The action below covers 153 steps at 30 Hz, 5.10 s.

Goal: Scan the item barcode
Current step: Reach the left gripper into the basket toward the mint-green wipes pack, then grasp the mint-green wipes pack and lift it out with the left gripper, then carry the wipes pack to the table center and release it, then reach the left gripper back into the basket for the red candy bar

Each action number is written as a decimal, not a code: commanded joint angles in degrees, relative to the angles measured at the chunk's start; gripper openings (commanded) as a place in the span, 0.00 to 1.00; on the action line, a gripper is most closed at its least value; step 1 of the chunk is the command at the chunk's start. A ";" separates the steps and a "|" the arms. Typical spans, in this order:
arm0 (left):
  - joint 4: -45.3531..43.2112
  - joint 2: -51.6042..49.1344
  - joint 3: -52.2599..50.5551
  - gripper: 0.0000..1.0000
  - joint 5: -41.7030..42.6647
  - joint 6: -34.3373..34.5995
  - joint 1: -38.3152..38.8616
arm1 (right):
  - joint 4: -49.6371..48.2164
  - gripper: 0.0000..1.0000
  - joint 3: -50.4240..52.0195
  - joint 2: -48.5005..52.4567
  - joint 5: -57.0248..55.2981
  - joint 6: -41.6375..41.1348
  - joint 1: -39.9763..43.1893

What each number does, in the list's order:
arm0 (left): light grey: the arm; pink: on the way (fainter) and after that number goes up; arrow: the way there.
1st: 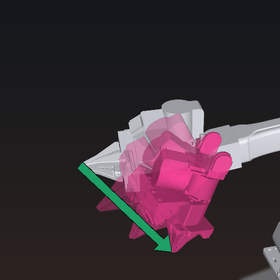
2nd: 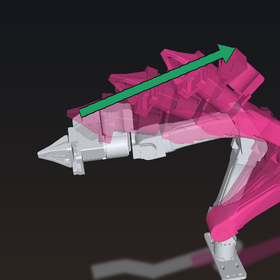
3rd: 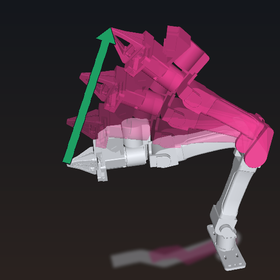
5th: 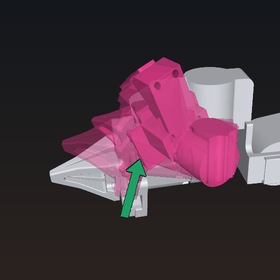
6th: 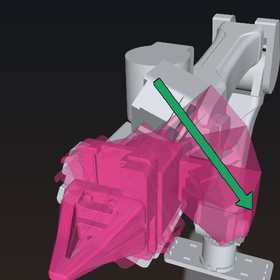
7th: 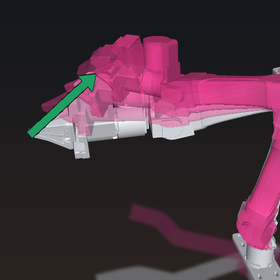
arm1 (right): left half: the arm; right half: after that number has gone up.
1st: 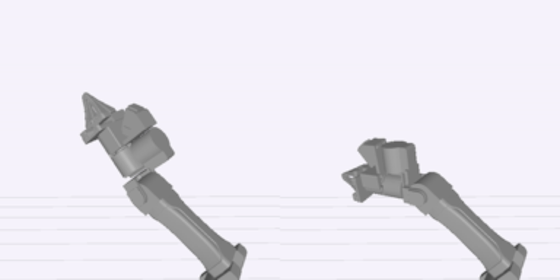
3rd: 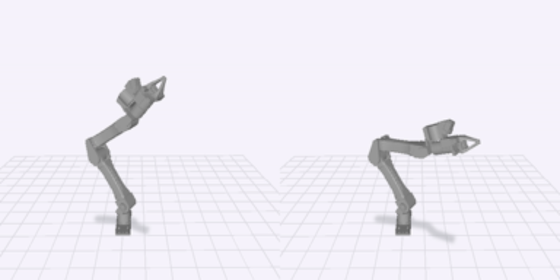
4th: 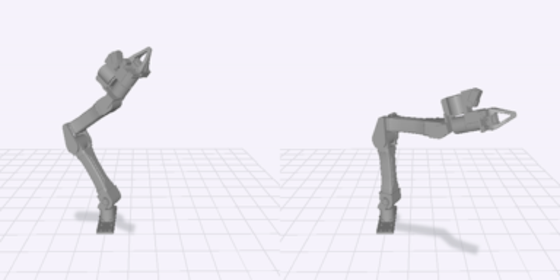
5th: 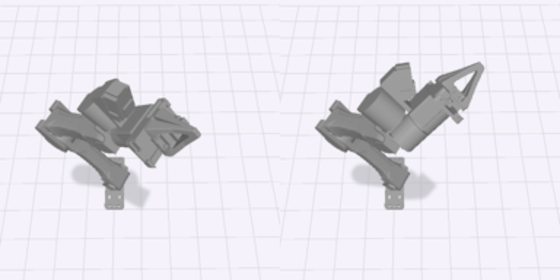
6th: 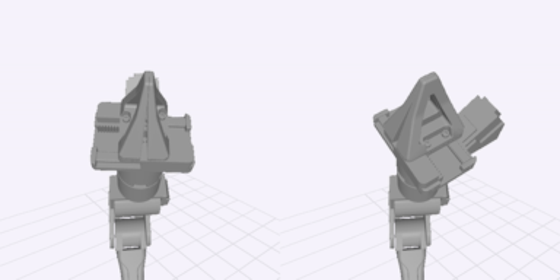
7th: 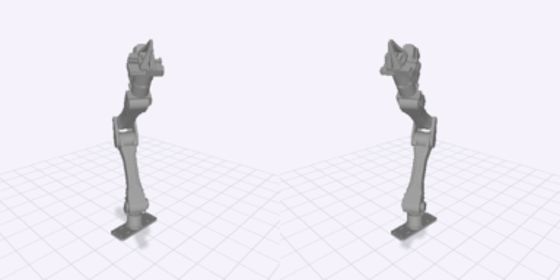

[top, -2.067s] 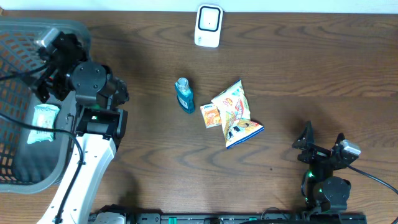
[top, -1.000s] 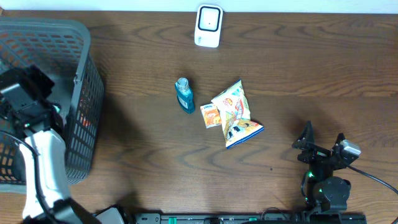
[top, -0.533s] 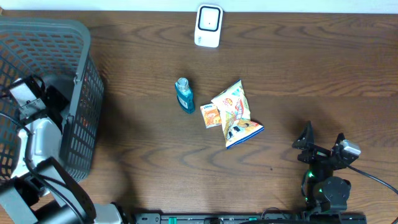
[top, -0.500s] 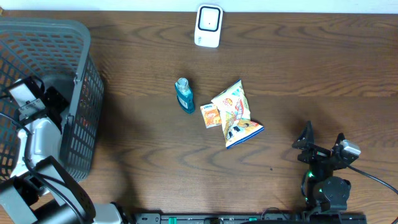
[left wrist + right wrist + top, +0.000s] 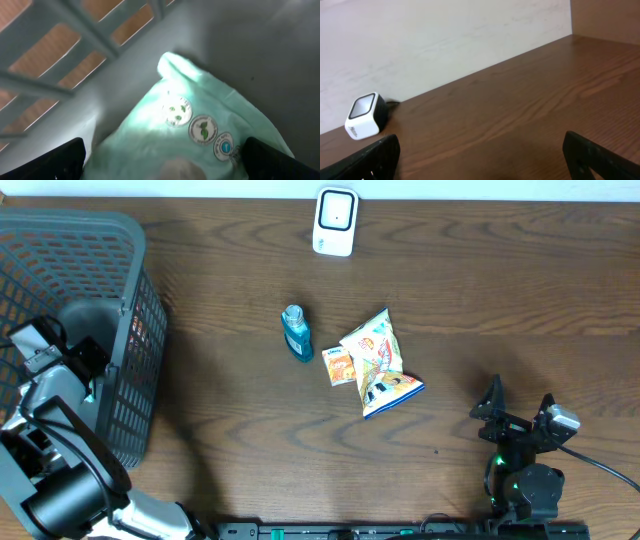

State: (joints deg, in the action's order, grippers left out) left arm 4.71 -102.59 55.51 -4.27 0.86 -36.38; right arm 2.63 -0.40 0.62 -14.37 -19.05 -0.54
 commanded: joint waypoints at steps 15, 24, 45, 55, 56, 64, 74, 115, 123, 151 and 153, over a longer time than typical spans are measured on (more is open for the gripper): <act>5.49 8.98 -1.68 0.41 1.99 1.46 0.02 | 0.26 0.99 0.07 -0.24 -0.11 -0.17 0.22; 2.19 37.00 -1.62 0.42 5.99 10.67 0.09 | 0.26 0.99 0.04 -0.24 -0.11 -0.17 0.22; 5.95 53.35 -1.81 0.43 45.13 26.18 31.28 | 0.26 0.99 0.07 -0.24 -0.11 -0.17 0.22; 13.00 29.83 -1.81 0.43 31.39 25.59 52.19 | 0.26 0.99 0.07 -0.24 -0.11 -0.17 0.22; 13.03 27.36 -1.81 0.43 30.75 25.66 53.46 | 0.26 0.99 0.07 -0.24 -0.11 -0.17 0.22; 14.64 14.21 -1.81 0.43 29.57 26.45 61.40 | 0.26 0.99 0.04 -0.24 -0.11 -0.17 0.22; 19.21 14.25 -1.81 0.53 21.29 26.47 66.88 | 0.26 0.99 0.04 -0.24 -0.11 -0.17 0.22; 36.41 15.50 19.37 0.98 23.89 4.17 0.92 | 0.26 0.99 0.07 -0.24 -0.11 -0.17 0.22; 34.64 -0.46 19.34 0.98 24.20 -5.05 4.09 | 0.26 0.99 0.04 -0.24 -0.11 -0.17 0.22; 35.76 -11.91 18.03 0.07 5.46 -13.05 10.05 | 0.26 0.99 0.04 -0.24 -0.11 -0.17 0.22; 36.04 -9.22 18.51 0.07 2.05 -9.81 9.97 | 0.26 0.99 0.07 -0.24 -0.11 -0.17 0.22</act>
State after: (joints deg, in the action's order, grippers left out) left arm 38.54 -111.57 76.23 5.58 -13.50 -26.11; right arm 2.66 -0.40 0.62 -14.37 -19.05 -0.54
